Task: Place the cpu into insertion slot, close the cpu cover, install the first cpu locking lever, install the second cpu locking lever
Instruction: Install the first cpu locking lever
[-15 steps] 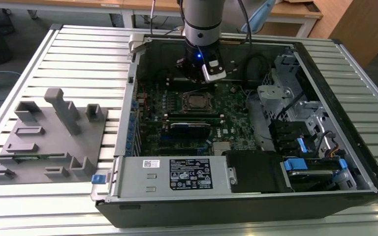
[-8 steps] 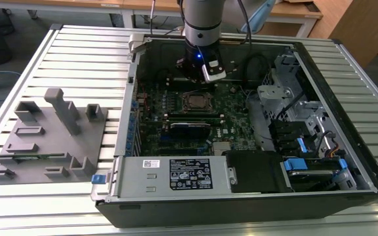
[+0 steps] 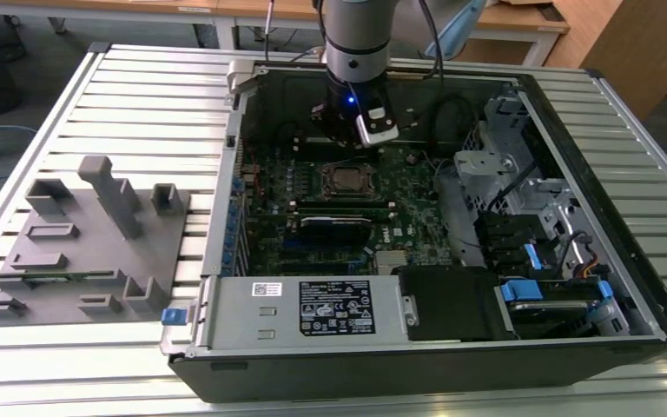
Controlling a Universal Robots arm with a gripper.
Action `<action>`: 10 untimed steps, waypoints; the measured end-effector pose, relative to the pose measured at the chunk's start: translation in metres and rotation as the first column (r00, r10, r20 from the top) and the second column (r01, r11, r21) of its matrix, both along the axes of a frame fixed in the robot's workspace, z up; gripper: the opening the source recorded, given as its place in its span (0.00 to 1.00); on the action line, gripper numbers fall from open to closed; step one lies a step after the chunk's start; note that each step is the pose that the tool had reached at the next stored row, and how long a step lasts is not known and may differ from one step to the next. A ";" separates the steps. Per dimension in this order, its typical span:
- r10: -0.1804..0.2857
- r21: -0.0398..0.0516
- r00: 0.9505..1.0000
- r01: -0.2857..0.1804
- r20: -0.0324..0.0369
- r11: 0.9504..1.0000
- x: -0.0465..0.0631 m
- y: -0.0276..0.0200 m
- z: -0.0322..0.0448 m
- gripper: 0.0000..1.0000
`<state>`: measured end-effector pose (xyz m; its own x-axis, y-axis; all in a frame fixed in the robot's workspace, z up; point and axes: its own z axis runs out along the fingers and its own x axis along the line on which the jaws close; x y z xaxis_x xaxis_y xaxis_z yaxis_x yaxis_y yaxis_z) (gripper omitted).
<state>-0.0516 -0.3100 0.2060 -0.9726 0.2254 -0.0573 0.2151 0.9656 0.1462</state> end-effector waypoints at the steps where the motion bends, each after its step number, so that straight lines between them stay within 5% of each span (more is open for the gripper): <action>1: 0.000 -0.001 1.000 0.000 0.000 1.000 0.000 0.0001 -0.0002 0.11; 10: 0.000 -0.007 1.000 0.000 0.001 1.000 0.000 0.0003 -0.0046 0.11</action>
<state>-0.0517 -0.3098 0.2015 -0.9726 0.2249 -0.0594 0.2150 0.9666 0.1395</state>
